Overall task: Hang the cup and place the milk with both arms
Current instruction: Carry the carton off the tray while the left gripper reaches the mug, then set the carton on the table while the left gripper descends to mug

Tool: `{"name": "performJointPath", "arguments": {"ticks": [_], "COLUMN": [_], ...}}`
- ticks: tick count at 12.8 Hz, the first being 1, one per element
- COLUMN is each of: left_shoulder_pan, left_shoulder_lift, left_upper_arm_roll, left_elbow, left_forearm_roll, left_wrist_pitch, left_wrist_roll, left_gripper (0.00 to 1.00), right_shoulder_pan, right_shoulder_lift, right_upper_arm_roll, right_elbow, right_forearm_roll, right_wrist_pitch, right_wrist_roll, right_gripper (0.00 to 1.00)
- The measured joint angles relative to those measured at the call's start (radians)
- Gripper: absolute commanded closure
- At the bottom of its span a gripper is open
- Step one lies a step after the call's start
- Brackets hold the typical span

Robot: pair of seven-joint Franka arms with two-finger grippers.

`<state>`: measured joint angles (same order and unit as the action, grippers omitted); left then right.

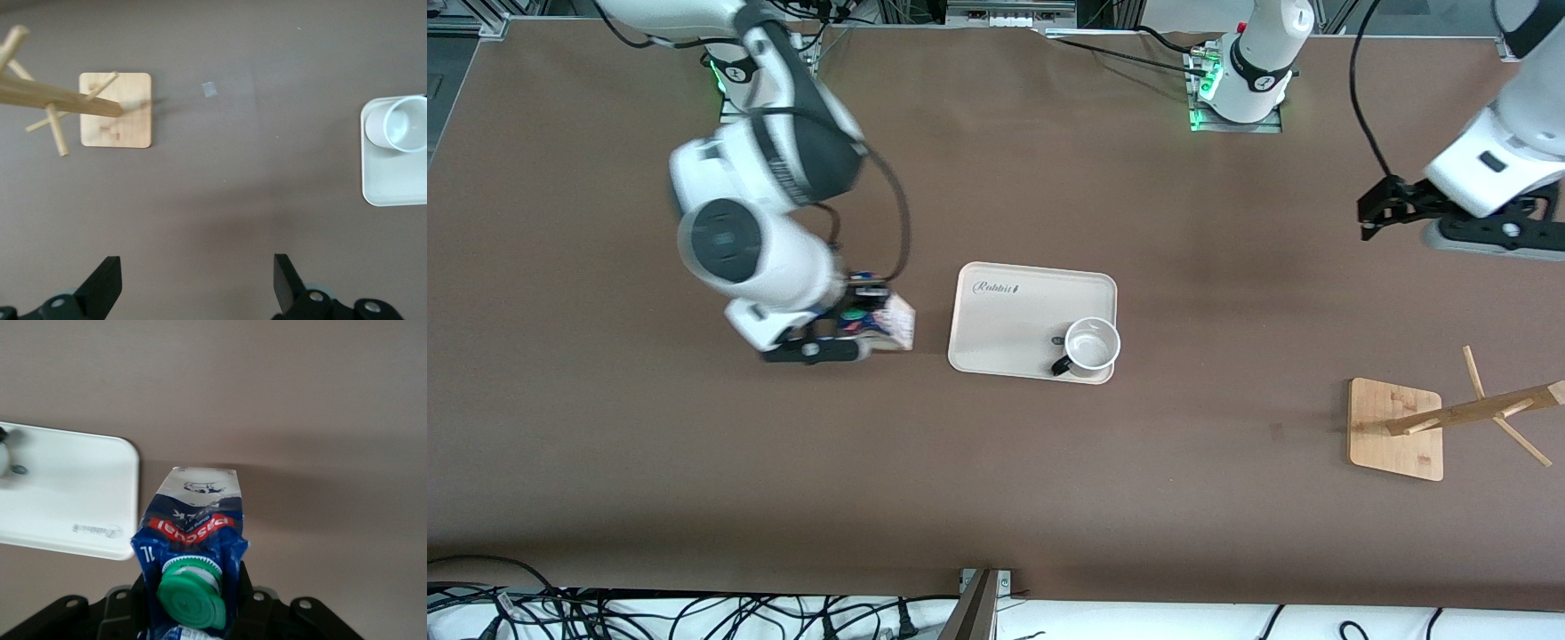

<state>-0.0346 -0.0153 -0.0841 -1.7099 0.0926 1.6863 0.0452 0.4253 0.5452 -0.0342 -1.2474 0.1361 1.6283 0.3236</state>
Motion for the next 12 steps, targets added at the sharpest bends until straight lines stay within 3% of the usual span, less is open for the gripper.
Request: {"name": "performJointPath", "arguments": {"ticks": [2, 5, 8, 12], "left_shoulder_pan": [-0.006, -0.009, -0.036, -0.093], "left_shoulder_lift": [0.029, 0.101, 0.199, 0.352], "left_upper_arm_roll": [-0.059, -0.148, -0.17, -0.173], "left_elbow": [-0.013, -0.02, -0.021, -0.008], "left_forearm_roll": [0.0, -0.001, -0.031, -0.12], "left_wrist_pitch": [-0.001, 0.055, 0.109, 0.135], "left_wrist_roll": [-0.003, -0.003, -0.003, -0.003], "left_gripper": [0.0, 0.0, 0.0, 0.0], "right_shoulder_pan": [-0.071, -0.159, -0.172, -0.166], "right_shoulder_lift": [-0.016, -0.054, -0.118, -0.151], "right_upper_arm_roll": [-0.026, -0.076, -0.137, -0.145], "right_elbow": [-0.015, -0.119, -0.315, -0.505], "right_forearm_roll": [0.0, 0.0, 0.0, 0.0], "right_wrist_pitch": [-0.034, -0.017, 0.14, 0.333], "right_wrist_roll": [-0.138, -0.302, -0.4, -0.422], "right_gripper": [0.51, 0.51, 0.51, 0.5]}}
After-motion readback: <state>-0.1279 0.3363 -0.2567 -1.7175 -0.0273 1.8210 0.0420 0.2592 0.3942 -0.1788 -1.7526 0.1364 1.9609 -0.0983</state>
